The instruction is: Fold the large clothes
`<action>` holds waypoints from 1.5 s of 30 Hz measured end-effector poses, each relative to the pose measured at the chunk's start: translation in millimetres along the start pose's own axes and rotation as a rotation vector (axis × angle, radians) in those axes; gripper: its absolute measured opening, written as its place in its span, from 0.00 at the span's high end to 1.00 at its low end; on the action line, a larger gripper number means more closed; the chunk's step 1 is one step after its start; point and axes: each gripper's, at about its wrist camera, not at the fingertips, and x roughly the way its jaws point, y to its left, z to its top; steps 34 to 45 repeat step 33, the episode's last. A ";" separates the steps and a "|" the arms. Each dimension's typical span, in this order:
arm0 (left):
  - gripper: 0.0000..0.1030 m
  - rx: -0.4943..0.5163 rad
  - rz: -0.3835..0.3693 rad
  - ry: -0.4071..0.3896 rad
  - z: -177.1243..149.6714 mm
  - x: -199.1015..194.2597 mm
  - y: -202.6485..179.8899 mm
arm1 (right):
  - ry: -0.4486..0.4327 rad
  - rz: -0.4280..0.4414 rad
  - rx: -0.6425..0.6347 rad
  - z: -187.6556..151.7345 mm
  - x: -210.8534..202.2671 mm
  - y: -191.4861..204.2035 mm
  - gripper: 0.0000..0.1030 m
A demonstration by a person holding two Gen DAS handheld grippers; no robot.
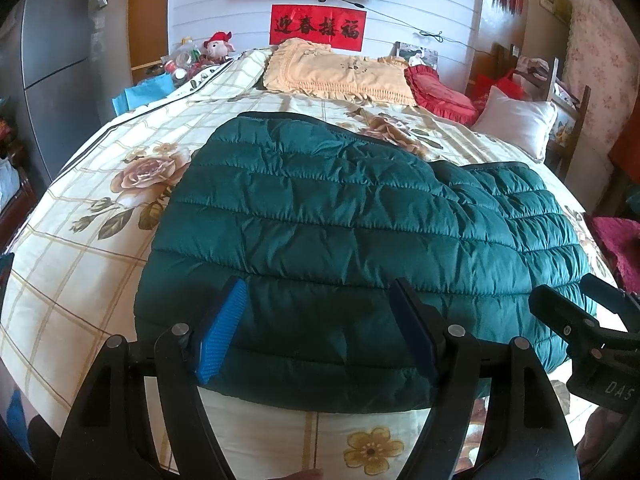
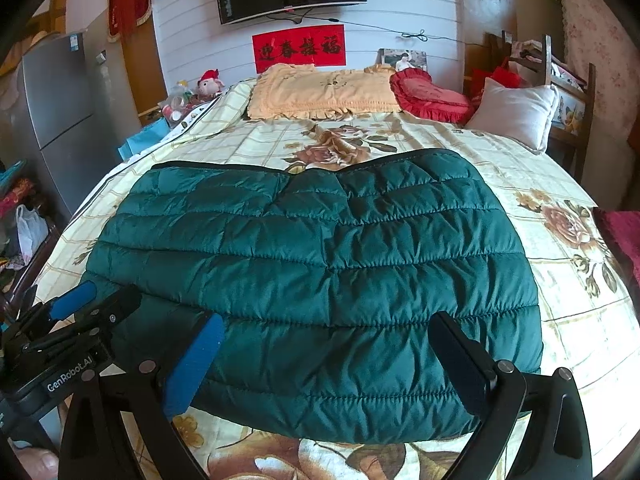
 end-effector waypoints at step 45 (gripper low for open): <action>0.28 0.032 -0.007 -0.054 0.0 -5.1 0.4 | 0.008 0.011 -0.004 0.5 1.2 2.3 0.02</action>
